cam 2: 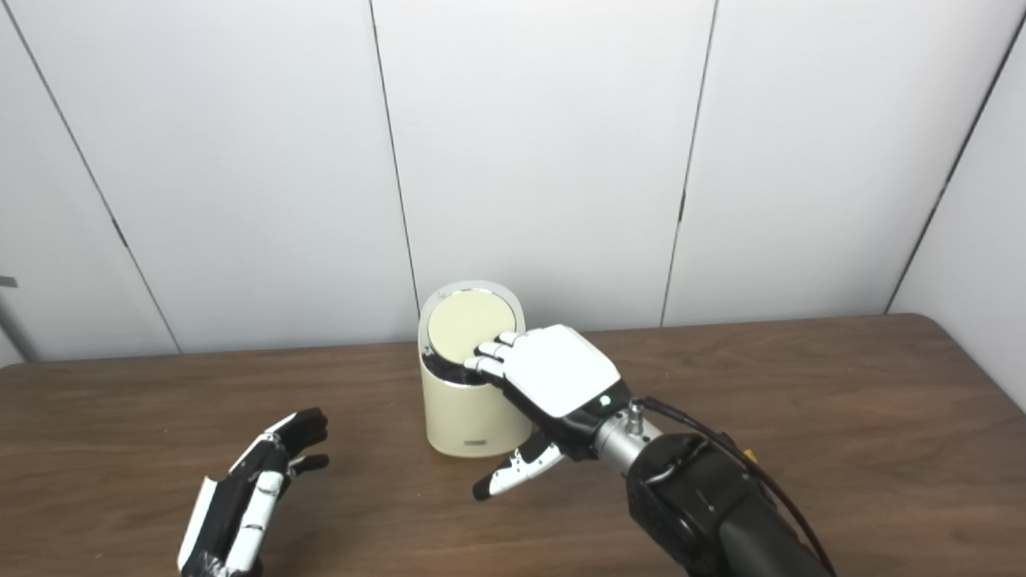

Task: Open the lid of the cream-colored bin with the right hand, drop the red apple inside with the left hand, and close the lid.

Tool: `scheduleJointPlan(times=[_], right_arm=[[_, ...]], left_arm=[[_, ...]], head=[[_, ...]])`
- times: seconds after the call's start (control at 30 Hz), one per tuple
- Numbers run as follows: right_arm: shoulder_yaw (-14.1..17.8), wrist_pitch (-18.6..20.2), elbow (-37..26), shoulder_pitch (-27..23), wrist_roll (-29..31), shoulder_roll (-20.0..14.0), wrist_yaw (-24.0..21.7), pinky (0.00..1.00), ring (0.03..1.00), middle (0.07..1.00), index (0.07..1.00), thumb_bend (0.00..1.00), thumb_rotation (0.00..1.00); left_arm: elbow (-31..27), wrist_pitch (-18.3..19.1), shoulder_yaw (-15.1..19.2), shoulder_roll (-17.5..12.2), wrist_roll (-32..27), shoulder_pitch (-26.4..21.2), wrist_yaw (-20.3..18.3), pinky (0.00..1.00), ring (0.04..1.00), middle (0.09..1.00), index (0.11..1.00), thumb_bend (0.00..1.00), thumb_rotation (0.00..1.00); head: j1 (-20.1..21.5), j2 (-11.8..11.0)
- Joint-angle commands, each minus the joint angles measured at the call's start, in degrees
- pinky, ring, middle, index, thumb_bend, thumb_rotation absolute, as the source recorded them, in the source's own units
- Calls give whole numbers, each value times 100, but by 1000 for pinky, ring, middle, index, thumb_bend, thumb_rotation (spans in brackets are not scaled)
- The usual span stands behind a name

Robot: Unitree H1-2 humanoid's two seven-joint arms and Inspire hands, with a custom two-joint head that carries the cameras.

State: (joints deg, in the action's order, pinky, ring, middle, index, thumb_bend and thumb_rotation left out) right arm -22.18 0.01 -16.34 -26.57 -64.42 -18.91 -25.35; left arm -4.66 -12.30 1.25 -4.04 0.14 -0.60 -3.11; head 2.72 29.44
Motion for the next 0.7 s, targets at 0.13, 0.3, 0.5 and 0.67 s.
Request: scheduleJointPlan(times=[0.13,0.3,0.5,0.67], right_arm=[[133,42,-167,-114,-131,50,12,986,1000,1000,998,722,716],[258,9,-203,-35,-128,117,282,985,1000,1000,1000,736,681],[618,-8,-313,227,211,392,1041,964,1000,1000,1000,738,685],[1219,-325,-54,700,1667,921,1977,914,1000,1000,1000,557,740]], left_arm=[[8,-268,-19,-66,64,-90,2,753,827,828,823,480,829],[50,-281,-28,-72,33,-86,-17,756,833,833,830,487,837],[135,-348,-28,-96,12,-116,-33,768,840,840,838,482,841],[388,-709,-17,-139,-28,-184,-54,759,834,842,846,468,803]], head=[[34,-48],[38,-73],[73,-137],[98,-209]])
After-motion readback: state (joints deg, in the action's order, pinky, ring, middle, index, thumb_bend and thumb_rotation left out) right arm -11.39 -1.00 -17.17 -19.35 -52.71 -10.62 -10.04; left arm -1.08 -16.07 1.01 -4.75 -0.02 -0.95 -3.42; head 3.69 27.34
